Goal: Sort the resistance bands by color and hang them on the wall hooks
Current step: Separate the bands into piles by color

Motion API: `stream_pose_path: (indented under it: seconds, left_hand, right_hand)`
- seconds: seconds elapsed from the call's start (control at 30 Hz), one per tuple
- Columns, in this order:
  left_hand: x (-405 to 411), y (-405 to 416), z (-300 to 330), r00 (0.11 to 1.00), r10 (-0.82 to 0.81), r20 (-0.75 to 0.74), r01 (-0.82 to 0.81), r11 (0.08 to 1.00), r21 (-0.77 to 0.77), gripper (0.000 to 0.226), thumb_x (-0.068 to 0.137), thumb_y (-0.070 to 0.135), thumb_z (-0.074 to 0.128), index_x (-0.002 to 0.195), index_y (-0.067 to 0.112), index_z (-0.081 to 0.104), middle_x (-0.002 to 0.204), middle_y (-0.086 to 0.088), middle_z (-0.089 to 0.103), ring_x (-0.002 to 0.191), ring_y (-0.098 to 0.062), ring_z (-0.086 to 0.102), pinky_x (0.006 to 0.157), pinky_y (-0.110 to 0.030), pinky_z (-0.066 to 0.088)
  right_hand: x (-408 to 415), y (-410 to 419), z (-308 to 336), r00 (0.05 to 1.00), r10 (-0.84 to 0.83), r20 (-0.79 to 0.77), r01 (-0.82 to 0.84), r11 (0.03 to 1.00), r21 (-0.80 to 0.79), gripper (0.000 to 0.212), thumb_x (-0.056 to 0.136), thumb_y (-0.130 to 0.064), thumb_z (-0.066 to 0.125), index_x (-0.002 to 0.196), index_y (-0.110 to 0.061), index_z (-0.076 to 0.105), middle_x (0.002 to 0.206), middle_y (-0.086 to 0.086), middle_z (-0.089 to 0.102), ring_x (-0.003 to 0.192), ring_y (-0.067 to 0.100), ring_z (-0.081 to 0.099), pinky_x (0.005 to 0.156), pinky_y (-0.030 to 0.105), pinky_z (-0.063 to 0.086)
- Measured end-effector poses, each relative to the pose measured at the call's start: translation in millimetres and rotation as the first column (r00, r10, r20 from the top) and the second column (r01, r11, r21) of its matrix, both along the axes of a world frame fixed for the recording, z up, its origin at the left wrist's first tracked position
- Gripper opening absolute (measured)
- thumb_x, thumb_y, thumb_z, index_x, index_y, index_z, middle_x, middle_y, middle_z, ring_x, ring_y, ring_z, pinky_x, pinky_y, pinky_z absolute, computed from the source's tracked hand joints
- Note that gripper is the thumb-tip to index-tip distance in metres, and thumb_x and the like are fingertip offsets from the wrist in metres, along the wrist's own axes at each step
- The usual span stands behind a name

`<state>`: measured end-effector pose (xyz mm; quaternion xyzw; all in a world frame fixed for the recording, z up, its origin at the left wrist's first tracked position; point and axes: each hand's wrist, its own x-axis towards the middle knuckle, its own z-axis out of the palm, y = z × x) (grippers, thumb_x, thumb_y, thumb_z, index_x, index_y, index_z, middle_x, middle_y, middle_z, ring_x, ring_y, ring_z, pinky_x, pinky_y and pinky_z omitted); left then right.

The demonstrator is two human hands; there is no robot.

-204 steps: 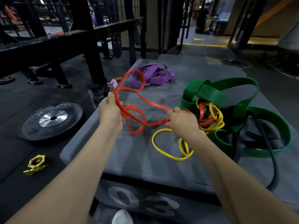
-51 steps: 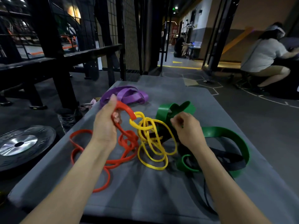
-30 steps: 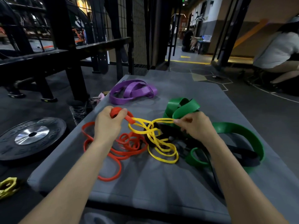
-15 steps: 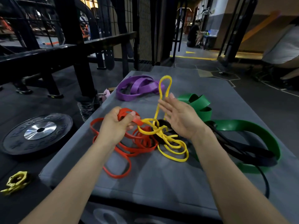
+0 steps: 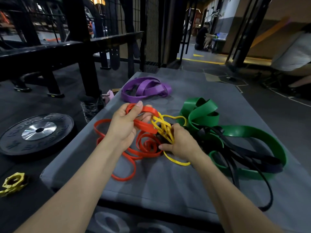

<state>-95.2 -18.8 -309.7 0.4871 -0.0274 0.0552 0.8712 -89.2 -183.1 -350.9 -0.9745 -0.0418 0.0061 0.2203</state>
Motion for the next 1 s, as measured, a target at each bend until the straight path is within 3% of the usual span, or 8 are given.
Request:
stream_pose_path:
  seconds: [0.1, 0.2, 0.4, 0.53, 0.6, 0.77, 0.9, 1.0]
  left_hand:
    - [1, -2, 0, 1.000, 0.009, -0.007, -0.010, 0.999, -0.033, 0.010, 0.094, 0.014, 0.048, 0.092, 0.005, 0.053, 0.066, 0.001, 0.072, 0.058, -0.004, 0.068, 0.054, -0.015, 0.053]
    - [4, 3, -5, 0.994, 0.107, -0.018, -0.104, 0.986, 0.128, 0.020, 0.095, 0.023, 0.049, 0.101, 0.004, 0.052, 0.062, 0.005, 0.071, 0.058, -0.003, 0.067, 0.048, -0.015, 0.050]
    - [8, -3, -21, 0.942, 0.318, -0.107, -0.226, 0.838, 0.496, 0.032, 0.090, 0.040, 0.054, 0.070, 0.015, 0.049, 0.064, 0.001, 0.053, 0.034, 0.001, 0.050, 0.033, -0.012, 0.034]
    - [12, -8, -16, 0.936, 0.299, -0.187, -0.222, 0.912, 0.344, 0.032, 0.091, 0.038, 0.053, 0.068, 0.017, 0.045, 0.062, 0.001, 0.046, 0.029, 0.001, 0.040, 0.030, -0.011, 0.026]
    - [15, -5, -15, 0.931, 0.299, -0.209, -0.248, 0.939, 0.239, 0.032, 0.092, 0.036, 0.054, 0.067, 0.018, 0.045, 0.062, 0.002, 0.046, 0.030, 0.000, 0.037, 0.030, -0.010, 0.023]
    - [20, -7, -17, 0.927, 0.304, -0.219, -0.284, 0.952, 0.118, 0.030, 0.093, 0.035, 0.052, 0.069, 0.018, 0.046, 0.065, 0.004, 0.049, 0.031, 0.000, 0.038, 0.031, -0.011, 0.024]
    - [21, -11, -14, 0.923, 0.357, -0.143, -0.344, 0.933, 0.105, 0.030, 0.093, 0.034, 0.052, 0.067, 0.018, 0.049, 0.056, 0.009, 0.053, 0.035, 0.000, 0.040, 0.034, -0.014, 0.030]
    - [21, -10, -9, 0.934, 0.346, -0.082, -0.342, 0.938, 0.066, 0.029, 0.093, 0.033, 0.052, 0.068, 0.020, 0.049, 0.047, 0.012, 0.055, 0.039, 0.000, 0.042, 0.038, -0.014, 0.031]
  right_hand:
    - [0, -8, 1, 0.991, -0.048, 0.123, 0.036, 0.994, 0.100, 0.039, 0.076, -0.029, 0.074, 0.106, -0.015, 0.052, 0.101, 0.007, 0.067, 0.097, 0.029, 0.062, 0.081, 0.037, 0.049]
    - [-1, -23, 15, 0.982, -0.074, 0.173, 0.016, 0.949, 0.316, 0.030, 0.076, -0.016, 0.074, 0.102, -0.014, 0.058, 0.085, -0.004, 0.060, 0.081, 0.016, 0.056, 0.071, 0.023, 0.040]
    - [-7, -38, 25, 0.944, -0.032, 0.327, -0.154, 0.837, 0.525, 0.029, 0.083, -0.004, 0.064, 0.101, -0.020, 0.048, 0.085, -0.004, 0.059, 0.087, 0.021, 0.061, 0.084, 0.032, 0.047]
    - [-8, -49, 30, 0.886, -0.213, 0.412, -0.138, 0.728, 0.672, 0.018, 0.091, -0.004, 0.053, 0.101, -0.018, 0.047, 0.083, -0.007, 0.057, 0.072, 0.006, 0.064, 0.074, 0.026, 0.049]
    - [-8, -57, 30, 0.837, -0.347, 0.424, -0.091, 0.675, 0.732, 0.010, 0.093, -0.007, 0.051, 0.098, -0.015, 0.048, 0.084, 0.001, 0.059, 0.069, 0.009, 0.065, 0.069, 0.027, 0.051]
    - [-7, -61, 21, 0.845, -0.371, 0.385, 0.034, 0.756, 0.654, 0.013, 0.094, -0.008, 0.049, 0.099, -0.018, 0.054, 0.078, 0.004, 0.061, 0.074, 0.026, 0.065, 0.068, 0.034, 0.052]
    - [-7, -59, 20, 0.932, -0.087, 0.353, -0.053, 0.928, 0.369, 0.030, 0.090, -0.004, 0.050, 0.112, -0.021, 0.061, 0.095, 0.004, 0.050, 0.076, 0.016, 0.053, 0.078, 0.025, 0.041]
    - [-11, -57, 19, 0.951, -0.003, 0.308, -0.093, 0.950, 0.297, 0.033, 0.080, -0.015, 0.069, 0.112, -0.021, 0.061, 0.096, 0.001, 0.048, 0.073, 0.008, 0.049, 0.075, 0.016, 0.033]
